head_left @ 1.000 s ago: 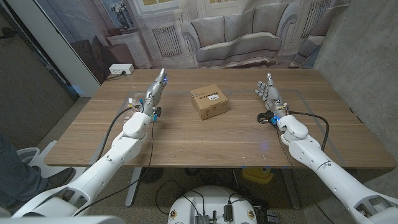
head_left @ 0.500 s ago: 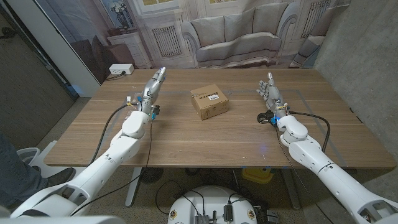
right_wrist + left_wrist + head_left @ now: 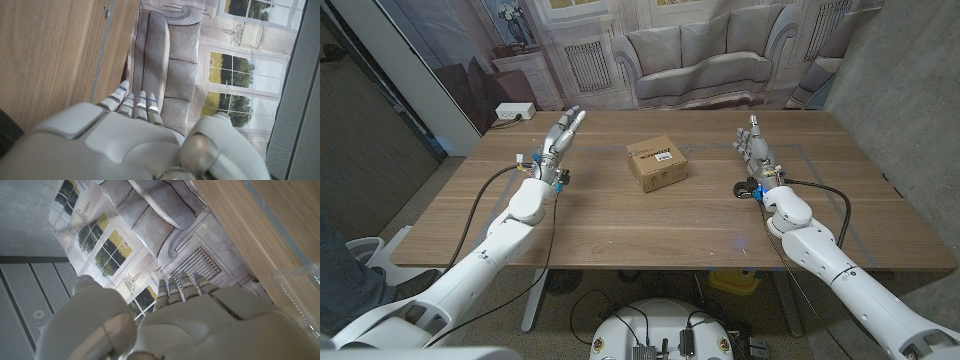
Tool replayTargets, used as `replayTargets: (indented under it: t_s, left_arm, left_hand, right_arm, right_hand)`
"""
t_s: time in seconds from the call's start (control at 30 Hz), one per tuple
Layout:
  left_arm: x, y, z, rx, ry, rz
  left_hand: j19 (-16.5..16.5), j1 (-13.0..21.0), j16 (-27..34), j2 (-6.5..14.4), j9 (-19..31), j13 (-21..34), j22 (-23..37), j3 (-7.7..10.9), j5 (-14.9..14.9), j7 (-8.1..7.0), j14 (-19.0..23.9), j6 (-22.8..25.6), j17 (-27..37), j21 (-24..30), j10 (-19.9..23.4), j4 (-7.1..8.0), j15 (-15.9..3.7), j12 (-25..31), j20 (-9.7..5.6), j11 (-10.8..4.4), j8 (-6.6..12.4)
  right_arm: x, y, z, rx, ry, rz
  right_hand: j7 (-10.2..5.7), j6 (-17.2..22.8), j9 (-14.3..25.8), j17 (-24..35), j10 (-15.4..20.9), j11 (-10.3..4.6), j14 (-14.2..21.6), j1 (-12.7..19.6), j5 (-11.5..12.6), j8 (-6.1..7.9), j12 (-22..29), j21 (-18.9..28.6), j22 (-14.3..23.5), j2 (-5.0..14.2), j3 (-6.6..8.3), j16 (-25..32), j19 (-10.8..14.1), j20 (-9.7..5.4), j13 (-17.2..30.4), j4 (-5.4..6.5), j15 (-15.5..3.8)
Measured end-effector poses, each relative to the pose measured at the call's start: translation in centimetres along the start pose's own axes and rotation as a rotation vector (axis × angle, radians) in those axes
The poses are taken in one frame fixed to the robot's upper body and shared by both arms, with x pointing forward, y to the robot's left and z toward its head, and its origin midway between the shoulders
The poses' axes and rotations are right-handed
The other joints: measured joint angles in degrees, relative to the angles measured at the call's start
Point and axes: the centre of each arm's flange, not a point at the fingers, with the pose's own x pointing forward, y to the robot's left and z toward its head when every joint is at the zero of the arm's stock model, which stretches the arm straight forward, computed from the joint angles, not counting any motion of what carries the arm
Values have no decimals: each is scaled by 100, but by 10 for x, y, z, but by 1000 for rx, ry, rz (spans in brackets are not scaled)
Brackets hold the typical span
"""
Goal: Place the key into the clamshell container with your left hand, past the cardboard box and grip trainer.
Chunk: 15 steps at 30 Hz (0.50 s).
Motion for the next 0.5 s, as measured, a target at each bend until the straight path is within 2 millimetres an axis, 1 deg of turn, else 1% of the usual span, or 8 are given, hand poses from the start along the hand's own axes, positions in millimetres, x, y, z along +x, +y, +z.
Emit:
replayTargets:
  t_s: [0.03, 0.07, 0.17, 0.2, 0.23, 0.37, 0.43, 0.5]
  left_arm:
    - [0, 0, 0, 1, 0, 0]
    - [-1, 1, 1, 9, -2, 2]
    - [-3, 2, 2, 36, -10, 9]
    - [-3, 3, 3, 44, -11, 11]
    - [-4, 3, 3, 48, -13, 12]
    - [-6, 4, 6, 85, -30, 34]
    - [-7, 5, 6, 102, -39, 47]
    - [-7, 4, 7, 112, -44, 54]
  left_hand:
    - [0, 43, 0, -3, 0, 0, 0, -23, 0, 0, 20, 39, 0, 0, 7, -23, 20, 0, 0, -7, 22]
    - [0, 73, 0, 10, 0, 0, 0, -12, 0, -19, 22, 57, 0, 0, 7, -35, 22, 0, 0, -7, 21]
    - [2, 140, 0, 20, 0, 0, 0, 20, 0, -11, 56, 111, 0, 0, 43, -67, -2, 0, -2, -38, 21]
    - [23, 199, 0, 2, 0, 0, 0, 41, 0, -18, 82, 167, 0, 0, 84, -89, -1, 0, -23, -37, 21]
    - [31, 227, 0, 31, 0, 0, 0, 41, 0, -20, 127, 228, 0, 0, 127, -122, -1, 0, -31, -40, 44]
    - [105, 362, 0, 26, 0, 0, 0, 63, 0, -43, 321, 450, 0, 0, 306, -158, -7, 0, -24, -81, 88]
    - [112, 373, 0, 27, 0, 0, 0, 70, 0, -72, 332, 499, 0, 0, 354, -199, -16, 0, -31, -129, 88]
    - [112, 408, 0, 40, -1, 0, 0, 73, 0, -84, 332, 574, 0, 0, 355, -216, -16, 0, -31, -130, 88]
  right_arm:
    - [0, 0, 0, 0, 0, 0]
    - [0, 1, 0, 0, 0, -2]
    - [-2, 3, 1, 2, -2, -3]
    - [-2, 3, 1, 2, -3, -5]
    - [-2, 4, 1, 2, -3, -5]
    - [-4, 6, 1, 4, -4, -8]
    - [-5, 6, 1, 5, -5, -10]
    - [-6, 7, 1, 6, -5, -11]
  right_hand:
    - [0, 0, 0, 0, 0, 0, 0, 0, 0, 0, 0, 0, 0, 0, 0, 0, 0, 0, 0, 0, 0]
    - [0, 0, 0, 0, 0, 0, 0, 0, 0, 0, 0, 0, 0, 0, 0, 0, 0, 0, 0, 0, 0]
    - [0, 0, 0, 0, 0, 0, 0, 14, 0, 0, 0, 0, 0, 14, 0, 0, 13, -13, 0, 0, 0]
    - [0, 0, 0, 0, 0, 0, 0, 23, 0, 0, 0, 0, 0, 23, 0, 0, 25, -25, 0, 0, 0]
    - [0, 0, 0, 0, 0, 0, 0, 23, 0, 0, 0, 0, 0, 23, 0, 0, 32, -32, 0, 0, 0]
    - [0, 0, 0, 0, 0, 0, 0, 23, 0, 0, 0, 0, 0, 22, 0, 0, 32, -32, 0, 0, 0]
    - [0, 0, 0, 0, 0, 0, 0, 23, 0, 0, 0, 0, 0, 22, 0, 0, 32, -32, 0, 0, 0]
    - [0, 0, 0, 0, 0, 0, 0, 23, 0, 0, 0, -40, 0, 22, 0, 0, 32, -32, 0, 0, 0]
